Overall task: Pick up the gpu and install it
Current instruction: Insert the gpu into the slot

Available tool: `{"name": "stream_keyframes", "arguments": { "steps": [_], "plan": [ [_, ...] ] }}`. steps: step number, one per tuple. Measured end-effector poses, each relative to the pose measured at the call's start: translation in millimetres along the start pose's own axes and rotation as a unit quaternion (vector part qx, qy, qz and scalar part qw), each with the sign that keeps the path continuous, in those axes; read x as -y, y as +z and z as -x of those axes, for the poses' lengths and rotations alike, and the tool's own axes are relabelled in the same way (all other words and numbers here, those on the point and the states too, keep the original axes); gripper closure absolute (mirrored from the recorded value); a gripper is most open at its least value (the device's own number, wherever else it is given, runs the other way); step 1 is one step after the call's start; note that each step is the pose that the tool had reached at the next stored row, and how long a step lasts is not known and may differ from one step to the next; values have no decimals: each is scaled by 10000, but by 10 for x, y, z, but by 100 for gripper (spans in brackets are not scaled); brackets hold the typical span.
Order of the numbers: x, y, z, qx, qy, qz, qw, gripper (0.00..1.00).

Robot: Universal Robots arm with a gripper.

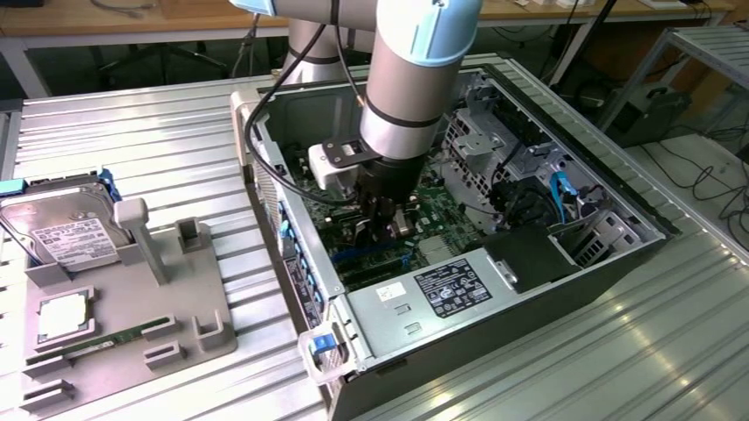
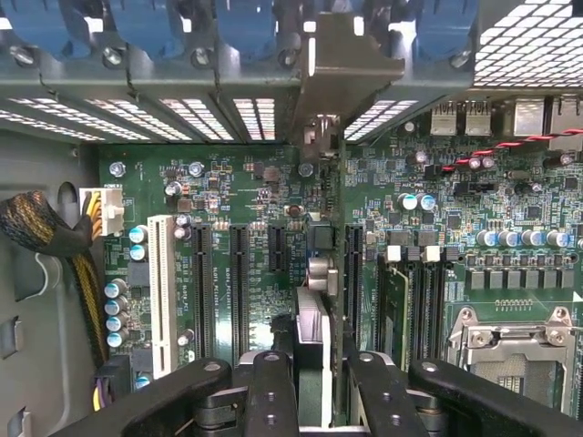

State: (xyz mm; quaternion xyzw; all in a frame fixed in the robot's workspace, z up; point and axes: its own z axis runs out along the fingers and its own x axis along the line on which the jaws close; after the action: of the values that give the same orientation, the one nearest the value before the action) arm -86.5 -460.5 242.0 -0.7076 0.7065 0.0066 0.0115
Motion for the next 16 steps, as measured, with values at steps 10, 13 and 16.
{"name": "stream_keyframes", "arguments": {
  "steps": [10, 13, 16],
  "plan": [
    [0, 56, 1, -1, 0, 1, 10000, 73],
    [0, 56, 1, 0, 0, 0, 10000, 73],
    [-1, 57, 1, 0, 0, 0, 10000, 73]
  ]
}}
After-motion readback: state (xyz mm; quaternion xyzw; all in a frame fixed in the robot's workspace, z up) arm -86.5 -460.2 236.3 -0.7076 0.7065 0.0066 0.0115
